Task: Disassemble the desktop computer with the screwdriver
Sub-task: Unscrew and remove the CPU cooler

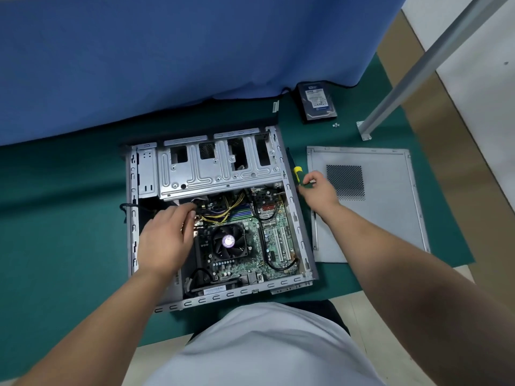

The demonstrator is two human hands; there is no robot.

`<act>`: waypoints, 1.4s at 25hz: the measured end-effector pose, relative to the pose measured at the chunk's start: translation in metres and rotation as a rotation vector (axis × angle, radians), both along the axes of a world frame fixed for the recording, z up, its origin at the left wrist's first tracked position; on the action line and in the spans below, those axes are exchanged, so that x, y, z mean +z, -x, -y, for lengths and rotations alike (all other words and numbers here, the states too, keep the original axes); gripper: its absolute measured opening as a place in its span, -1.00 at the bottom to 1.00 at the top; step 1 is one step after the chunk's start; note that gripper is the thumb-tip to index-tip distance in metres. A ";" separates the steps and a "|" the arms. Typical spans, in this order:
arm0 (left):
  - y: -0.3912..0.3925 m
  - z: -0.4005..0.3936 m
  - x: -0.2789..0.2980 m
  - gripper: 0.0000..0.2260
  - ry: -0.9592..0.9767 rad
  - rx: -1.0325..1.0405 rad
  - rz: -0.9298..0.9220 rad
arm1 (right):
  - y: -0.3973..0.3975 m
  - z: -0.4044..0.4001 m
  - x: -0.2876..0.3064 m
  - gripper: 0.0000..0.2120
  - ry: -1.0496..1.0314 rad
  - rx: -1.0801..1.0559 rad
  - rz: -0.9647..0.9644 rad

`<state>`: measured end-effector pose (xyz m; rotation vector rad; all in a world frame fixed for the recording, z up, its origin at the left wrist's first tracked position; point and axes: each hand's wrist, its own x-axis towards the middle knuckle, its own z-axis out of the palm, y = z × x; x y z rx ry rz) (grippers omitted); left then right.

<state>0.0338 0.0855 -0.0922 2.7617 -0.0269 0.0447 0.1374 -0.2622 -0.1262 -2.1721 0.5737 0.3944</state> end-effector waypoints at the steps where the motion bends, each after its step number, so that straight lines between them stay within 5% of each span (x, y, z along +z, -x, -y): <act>1: 0.001 0.000 0.000 -0.67 0.015 -0.015 0.024 | 0.003 0.001 0.007 -0.81 -0.093 -0.079 0.027; 5: 0.007 -0.001 -0.002 -0.66 0.049 -0.060 0.130 | 0.014 0.000 0.044 -0.80 -0.372 -0.238 0.190; 8: 0.007 0.005 0.006 -0.63 0.073 -0.085 0.180 | 0.025 -0.008 0.076 -0.78 -0.482 -0.144 0.273; 18: 0.004 0.028 0.023 -0.63 -0.037 -0.134 0.193 | 0.053 -0.048 0.127 -0.82 -0.335 0.448 0.200; 22: 0.016 0.034 0.018 -0.81 -0.075 -0.207 0.052 | 0.051 -0.066 0.129 -0.85 -0.428 0.331 0.255; 26: 0.022 0.047 0.023 -0.93 -0.014 -0.287 0.057 | 0.060 -0.089 0.112 -0.50 -0.358 0.228 0.265; 29: 0.021 0.049 0.023 -0.87 0.014 -0.282 0.010 | 0.065 -0.092 0.105 -0.36 -0.339 0.209 0.254; 35: 0.005 0.032 0.008 -0.68 -0.258 -0.424 -0.214 | 0.061 -0.078 0.105 -0.48 -0.175 0.270 0.352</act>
